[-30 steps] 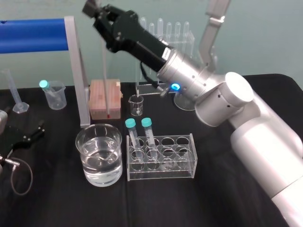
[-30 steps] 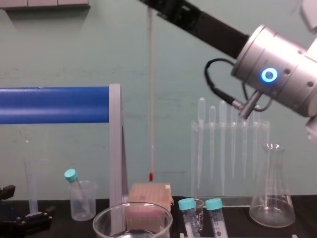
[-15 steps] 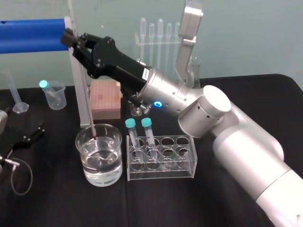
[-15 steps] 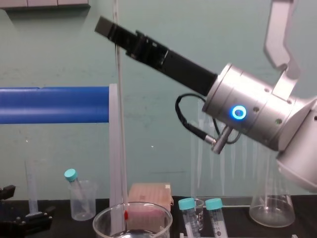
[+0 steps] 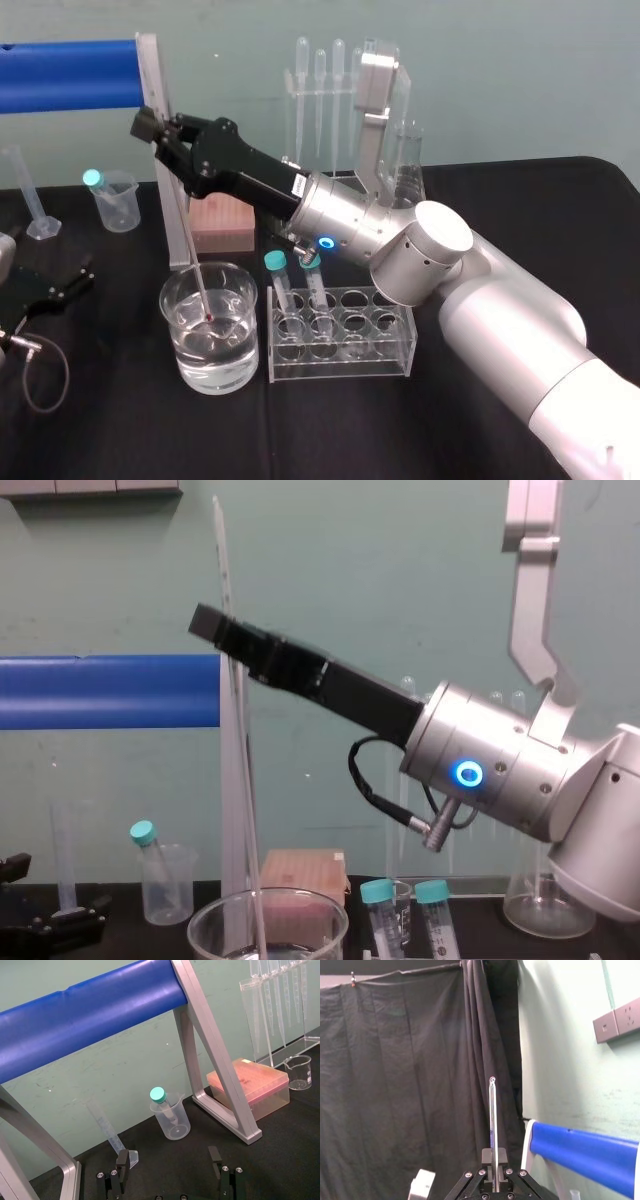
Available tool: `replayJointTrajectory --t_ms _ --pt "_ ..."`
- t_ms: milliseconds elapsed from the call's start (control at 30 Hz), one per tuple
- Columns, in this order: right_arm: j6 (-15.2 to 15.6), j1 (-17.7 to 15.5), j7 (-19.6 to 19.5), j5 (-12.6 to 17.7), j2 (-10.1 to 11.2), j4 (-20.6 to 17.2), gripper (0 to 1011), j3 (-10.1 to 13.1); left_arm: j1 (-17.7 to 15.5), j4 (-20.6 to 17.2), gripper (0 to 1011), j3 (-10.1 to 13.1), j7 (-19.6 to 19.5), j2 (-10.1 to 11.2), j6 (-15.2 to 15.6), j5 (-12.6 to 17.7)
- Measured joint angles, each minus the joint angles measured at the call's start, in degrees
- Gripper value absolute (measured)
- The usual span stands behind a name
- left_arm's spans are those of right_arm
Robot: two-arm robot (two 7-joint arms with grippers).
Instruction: Hold the thermometer with one hand and immerse one end into the beaker, then reinsert it into the test tube rack.
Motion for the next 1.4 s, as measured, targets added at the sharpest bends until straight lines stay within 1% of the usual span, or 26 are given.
replayJointTrajectory --t_ms 233,600,933,1067,1400 --pt "-1.0 0.5 1.5 -0.8 -0.6 2.9 58 -0.5 0.0 0.0 1008 0.0 0.0 0.0 0.0 0.0" --pt "-1.3 0.6 2.4 -1.7 -0.9 5.0 58 -0.7 0.0 0.0 1008 0.0 0.0 0.0 0.0 0.0" --pt "-0.7 0.1 2.6 -2.1 -0.8 5.2 58 -0.6 0.0 0.0 1008 0.0 0.0 0.0 0.0 0.0" --pt "0.2 -0.1 2.4 -2.1 -0.7 4.9 58 -0.7 0.0 0.0 1008 0.0 0.0 0.0 0.0 0.0" --pt "0.1 -0.1 2.4 -2.1 -0.7 4.9 58 -0.6 0.0 0.0 1008 0.0 0.0 0.0 0.0 0.0"
